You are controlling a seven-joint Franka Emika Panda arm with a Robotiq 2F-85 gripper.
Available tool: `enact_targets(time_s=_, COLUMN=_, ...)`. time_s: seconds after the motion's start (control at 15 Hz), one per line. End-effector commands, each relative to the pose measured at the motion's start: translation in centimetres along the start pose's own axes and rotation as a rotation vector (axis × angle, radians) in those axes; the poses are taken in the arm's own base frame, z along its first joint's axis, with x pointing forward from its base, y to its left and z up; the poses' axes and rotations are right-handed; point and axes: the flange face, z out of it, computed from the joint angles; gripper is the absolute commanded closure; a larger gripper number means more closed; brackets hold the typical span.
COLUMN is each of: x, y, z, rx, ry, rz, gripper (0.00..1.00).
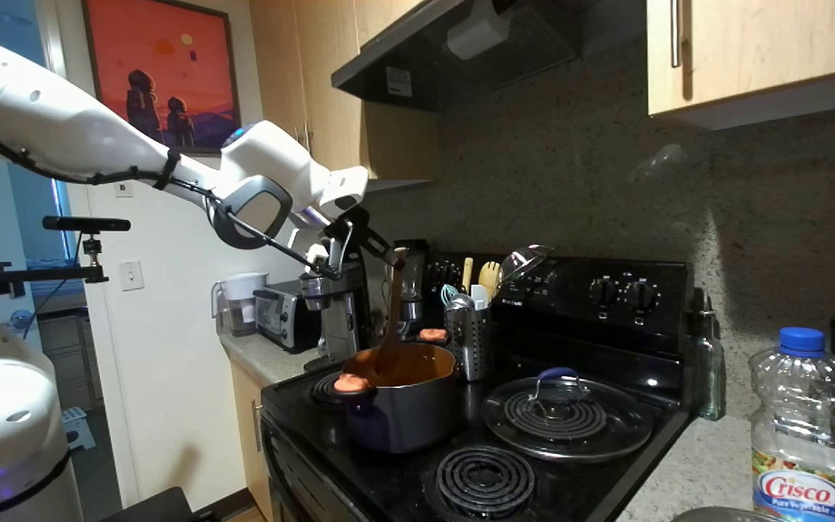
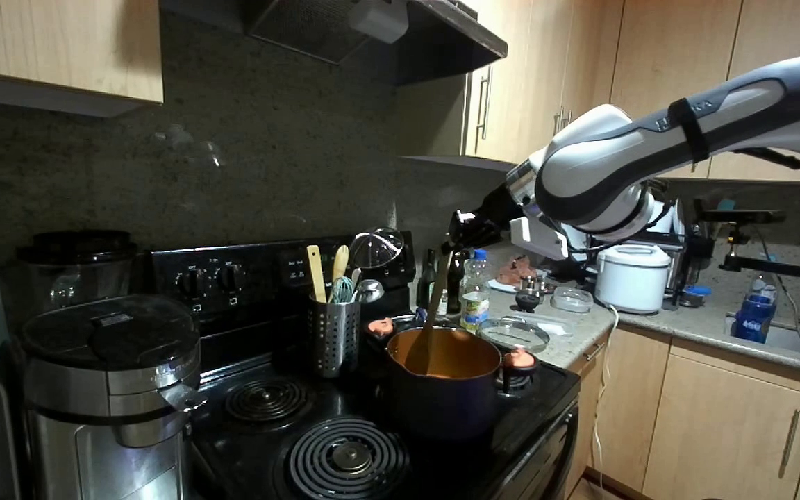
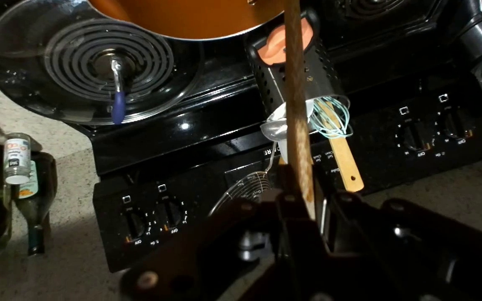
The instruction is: Use the wooden spoon to stir in the pot
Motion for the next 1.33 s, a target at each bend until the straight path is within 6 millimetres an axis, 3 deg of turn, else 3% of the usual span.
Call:
enact_targets(time_s=0.0, x=1.8, y=0.4, z=2.2, rx=-0.034, ry=0.029, rz=0.003, gripper=0.94)
enact_targets(time_s=0.4, x=4.0, y=3.4, z=5.2, rx=-0.106, ry=0.032, rz=0.051, gripper=0.94)
enact_targets(time_s=0.67, x=5.1, y=5.6, z=5.8, rx=-0.145, ry=0.033, rz=0.076, gripper=0.94)
enact_targets(time_s=0.93, x=4.1, y=6.9, z=5.0, rx=-0.151, ry=0.022, rz=0.075, gripper=0.94)
enact_targets(time_s=1.27, x=1.3, y=7.2, z=2.9, rx=-0.129, ry=0.009, rz=0.035, gripper=0.94)
